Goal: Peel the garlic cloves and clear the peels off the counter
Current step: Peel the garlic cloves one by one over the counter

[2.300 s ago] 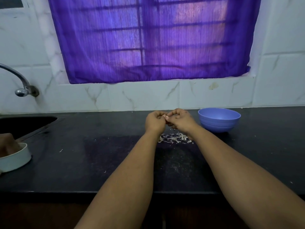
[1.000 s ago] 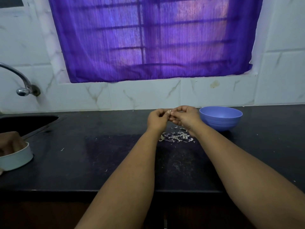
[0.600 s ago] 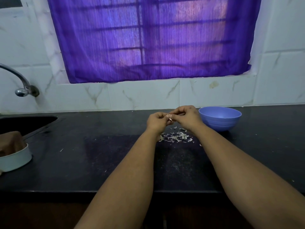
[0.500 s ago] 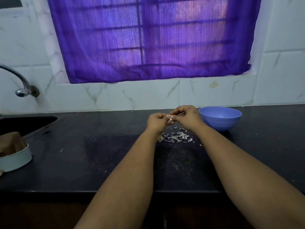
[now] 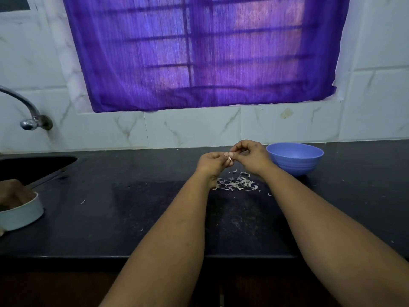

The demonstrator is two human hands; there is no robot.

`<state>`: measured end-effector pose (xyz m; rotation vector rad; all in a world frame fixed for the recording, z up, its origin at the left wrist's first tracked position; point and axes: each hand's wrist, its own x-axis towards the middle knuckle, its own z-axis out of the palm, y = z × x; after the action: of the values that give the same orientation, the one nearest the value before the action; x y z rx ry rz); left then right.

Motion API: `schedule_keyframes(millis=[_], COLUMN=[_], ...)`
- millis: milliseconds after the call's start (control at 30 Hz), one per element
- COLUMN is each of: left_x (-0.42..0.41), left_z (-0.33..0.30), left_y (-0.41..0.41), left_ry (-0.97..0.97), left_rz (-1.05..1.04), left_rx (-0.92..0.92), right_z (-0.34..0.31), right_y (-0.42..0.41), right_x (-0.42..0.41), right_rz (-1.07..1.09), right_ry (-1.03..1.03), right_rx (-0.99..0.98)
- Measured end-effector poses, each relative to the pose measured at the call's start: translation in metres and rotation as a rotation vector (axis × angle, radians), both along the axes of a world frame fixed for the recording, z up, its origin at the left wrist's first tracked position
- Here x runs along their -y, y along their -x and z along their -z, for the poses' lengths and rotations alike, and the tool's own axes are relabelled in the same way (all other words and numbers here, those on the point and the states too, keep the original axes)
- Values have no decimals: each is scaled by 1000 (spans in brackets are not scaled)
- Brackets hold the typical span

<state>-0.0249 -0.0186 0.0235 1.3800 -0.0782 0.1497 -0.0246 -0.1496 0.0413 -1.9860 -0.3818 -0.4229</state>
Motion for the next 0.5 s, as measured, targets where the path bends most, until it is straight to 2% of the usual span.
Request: schedule_keyframes(millis=[267,500], left_x=[3,5], left_z=[-2,-7], left_y=[4,5], left_ry=[54,113], left_rz=[15,-7], left_rx=[-24,-72], right_z=[0,2], right_y=[-1,-5], right_x=[-2,-8], right_rz=[-65,-5], right_ry=[102,283], right_rx=[-47,-2])
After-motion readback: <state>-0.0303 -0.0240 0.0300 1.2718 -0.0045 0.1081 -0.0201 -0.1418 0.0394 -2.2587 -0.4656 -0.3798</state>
